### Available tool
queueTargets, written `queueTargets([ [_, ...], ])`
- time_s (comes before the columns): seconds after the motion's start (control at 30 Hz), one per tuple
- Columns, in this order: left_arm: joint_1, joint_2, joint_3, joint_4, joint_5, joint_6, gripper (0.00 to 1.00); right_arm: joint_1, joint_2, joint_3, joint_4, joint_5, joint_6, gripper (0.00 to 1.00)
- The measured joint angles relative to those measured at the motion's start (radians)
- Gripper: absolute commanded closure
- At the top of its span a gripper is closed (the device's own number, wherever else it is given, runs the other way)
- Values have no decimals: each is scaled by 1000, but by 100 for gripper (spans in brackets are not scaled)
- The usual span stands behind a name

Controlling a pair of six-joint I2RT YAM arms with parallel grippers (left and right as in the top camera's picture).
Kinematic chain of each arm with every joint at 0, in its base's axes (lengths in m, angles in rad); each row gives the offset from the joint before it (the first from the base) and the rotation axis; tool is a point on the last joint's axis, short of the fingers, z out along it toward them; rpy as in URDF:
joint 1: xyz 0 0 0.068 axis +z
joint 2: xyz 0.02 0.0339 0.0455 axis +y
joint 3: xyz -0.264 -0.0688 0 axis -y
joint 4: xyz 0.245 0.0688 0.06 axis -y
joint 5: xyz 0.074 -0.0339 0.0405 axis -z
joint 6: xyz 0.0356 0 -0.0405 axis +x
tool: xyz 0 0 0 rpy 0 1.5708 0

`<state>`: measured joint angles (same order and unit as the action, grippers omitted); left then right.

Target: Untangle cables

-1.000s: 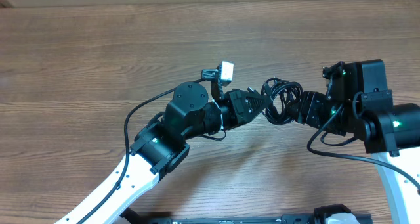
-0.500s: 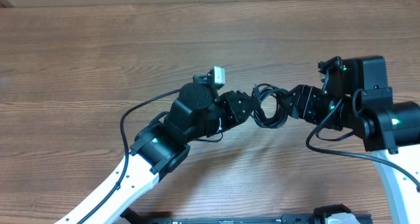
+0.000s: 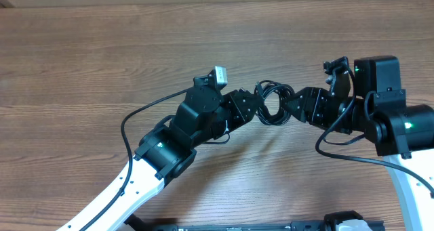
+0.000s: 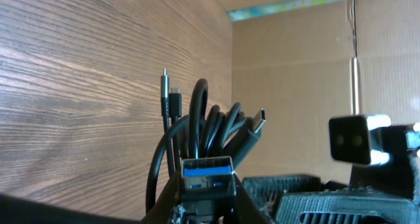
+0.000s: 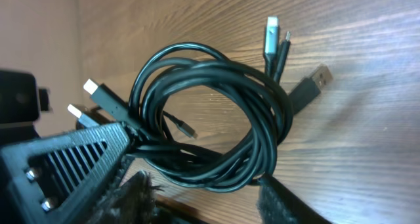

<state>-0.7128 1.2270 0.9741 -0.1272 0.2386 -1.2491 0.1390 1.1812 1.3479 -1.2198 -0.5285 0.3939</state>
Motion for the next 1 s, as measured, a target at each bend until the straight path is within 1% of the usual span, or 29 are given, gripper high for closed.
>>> queueTargets([
  [0.13,0,0,0,0,-18,-35,95,0,0,0,-5,-5,-31,58],
  [0.3,0,0,0,0,-27,-51,96,0,0,0,-68,-7,-165,55],
  [0.33,0,0,0,0,-27,-55,96,0,0,0,-71,-6,-183,51],
  [0.4,0,0,0,0,-27,-64,96,0,0,0,-74,-6,-203,39],
  [0.5,0,0,0,14,-27,-80,96,0,0,0,-63,-7,-205,37],
  [0.57,0,0,0,41,-32,-84,96,0,0,0,-43,-7,-164,37],
  [0.7,0,0,0,117,-46,-73,96,0,0,0,-7,-7,-31,39],
  [0.73,0,0,0,135,-50,-60,96,0,0,0,0,-7,11,41],
  [0.9,0,0,0,236,-76,32,96,0,0,0,20,-7,194,44],
  [1.0,-1,0,0,275,-90,100,96,0,0,0,36,-7,320,48],
])
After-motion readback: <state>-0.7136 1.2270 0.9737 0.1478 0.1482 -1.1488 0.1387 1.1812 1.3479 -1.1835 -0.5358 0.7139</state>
